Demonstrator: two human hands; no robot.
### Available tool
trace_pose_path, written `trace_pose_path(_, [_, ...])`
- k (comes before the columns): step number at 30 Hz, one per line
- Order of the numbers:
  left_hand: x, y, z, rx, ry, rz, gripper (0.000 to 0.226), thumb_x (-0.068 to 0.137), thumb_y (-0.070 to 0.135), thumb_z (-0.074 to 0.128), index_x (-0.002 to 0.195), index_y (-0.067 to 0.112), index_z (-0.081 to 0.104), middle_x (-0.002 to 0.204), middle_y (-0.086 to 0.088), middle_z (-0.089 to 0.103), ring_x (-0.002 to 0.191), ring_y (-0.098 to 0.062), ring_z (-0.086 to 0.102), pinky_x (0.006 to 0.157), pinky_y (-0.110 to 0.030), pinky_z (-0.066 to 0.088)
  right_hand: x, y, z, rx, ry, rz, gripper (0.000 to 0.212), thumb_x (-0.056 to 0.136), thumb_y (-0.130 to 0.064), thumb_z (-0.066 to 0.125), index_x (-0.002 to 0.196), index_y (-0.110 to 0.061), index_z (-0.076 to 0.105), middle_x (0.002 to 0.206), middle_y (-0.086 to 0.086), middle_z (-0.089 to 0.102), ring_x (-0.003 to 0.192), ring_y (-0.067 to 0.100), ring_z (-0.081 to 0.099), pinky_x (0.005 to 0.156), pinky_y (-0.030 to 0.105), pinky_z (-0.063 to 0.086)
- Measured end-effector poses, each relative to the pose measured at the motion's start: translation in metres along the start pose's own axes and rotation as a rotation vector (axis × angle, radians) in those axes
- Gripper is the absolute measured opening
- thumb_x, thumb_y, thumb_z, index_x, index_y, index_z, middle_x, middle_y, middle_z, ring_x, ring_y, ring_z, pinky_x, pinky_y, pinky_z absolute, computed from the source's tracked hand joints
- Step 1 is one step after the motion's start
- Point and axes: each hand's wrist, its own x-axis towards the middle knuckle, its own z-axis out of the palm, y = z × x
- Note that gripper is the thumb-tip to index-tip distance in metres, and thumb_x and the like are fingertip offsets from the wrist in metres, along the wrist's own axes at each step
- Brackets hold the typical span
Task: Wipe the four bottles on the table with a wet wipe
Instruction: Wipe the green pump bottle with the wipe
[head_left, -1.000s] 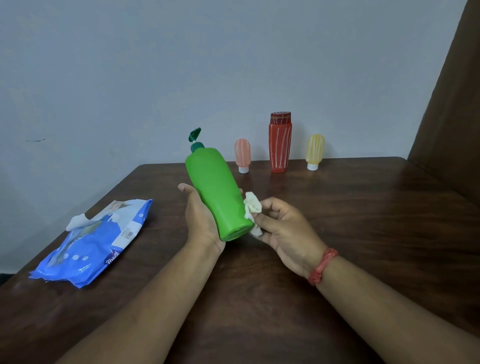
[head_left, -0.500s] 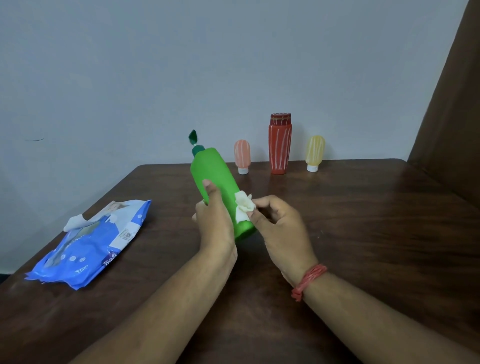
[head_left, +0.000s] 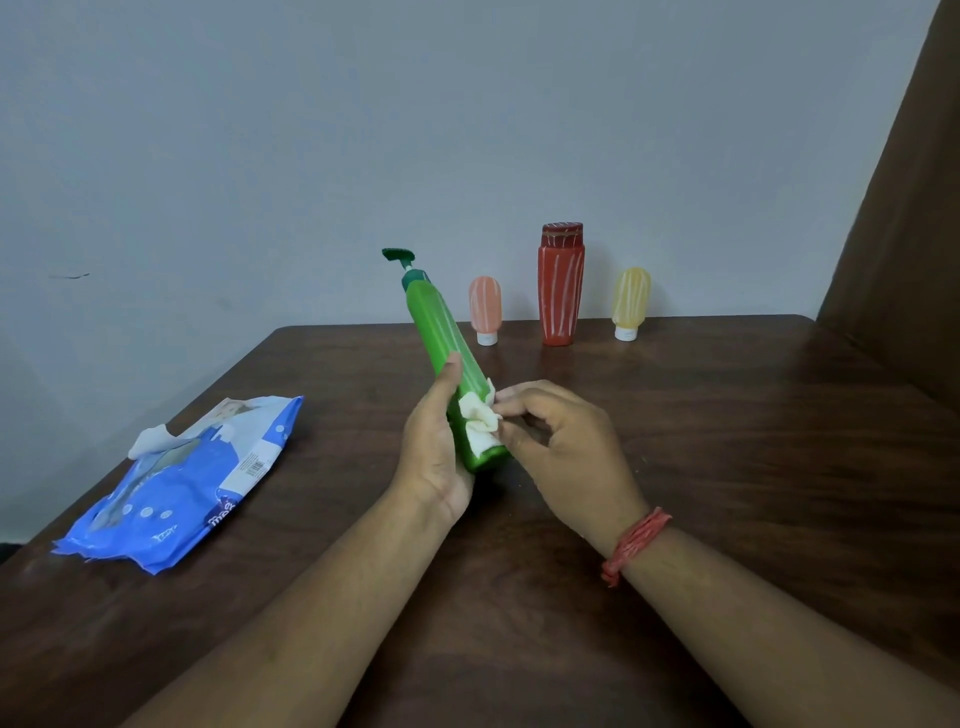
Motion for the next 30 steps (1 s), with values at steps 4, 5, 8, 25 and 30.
trace_pose_path(4, [0.000,0.004,-0.004,-0.025,-0.046,-0.005,0.050,0.095,0.052,0.056,0.111,0.007,0.068,0.088,-0.011,0.069,0.081,-0.024,0.070,0.080,-0.040,0.056,0.000,0.001,-0.005,-0.218,-0.014,-0.169,0.012,0.083,-0.010,0.073,0.094,-0.014,0.076,0.099,-0.007,0.070,0.097,0.008,0.061,0.087,0.021,0.049])
trace_pose_path(5, [0.001,0.005,-0.005,-0.027,-0.048,-0.010,0.052,0.096,0.054,0.053,0.110,0.006,0.068,0.089,-0.012,0.069,0.080,-0.024,0.070,0.079,-0.040,0.056,-0.001,0.002,-0.005,-0.258,-0.040,-0.190,0.013,0.083,-0.010,0.073,0.094,-0.015,0.076,0.099,-0.007,0.070,0.098,0.007,0.059,0.088,0.018,0.047])
trace_pose_path(8, [0.004,0.005,-0.008,-0.052,-0.055,-0.024,0.062,0.097,0.060,0.048,0.114,0.005,0.068,0.102,-0.019,0.069,0.085,-0.027,0.071,0.082,-0.045,0.055,-0.001,0.003,-0.005,-0.311,-0.078,-0.208,0.013,0.083,-0.008,0.074,0.095,-0.015,0.076,0.099,-0.007,0.068,0.097,0.007,0.056,0.088,0.013,0.041])
trace_pose_path(25, [0.017,-0.002,-0.016,-0.088,-0.082,-0.004,0.077,0.100,0.066,0.029,0.132,0.004,0.062,0.118,-0.022,0.070,0.104,-0.033,0.070,0.092,-0.048,0.054,0.000,-0.002,-0.013,-0.267,-0.085,-0.224,0.013,0.087,-0.004,0.071,0.099,-0.010,0.073,0.101,-0.004,0.064,0.092,0.007,0.062,0.079,0.026,0.054])
trace_pose_path(30, [0.013,-0.008,-0.010,-0.033,-0.121,-0.027,0.069,0.103,0.061,0.026,0.132,0.009,0.062,0.124,-0.019,0.069,0.109,-0.030,0.070,0.088,-0.045,0.053,0.006,0.003,-0.019,-0.291,0.063,-0.195,0.012,0.085,0.000,0.071,0.093,-0.008,0.073,0.097,-0.001,0.064,0.087,0.008,0.061,0.074,0.027,0.052])
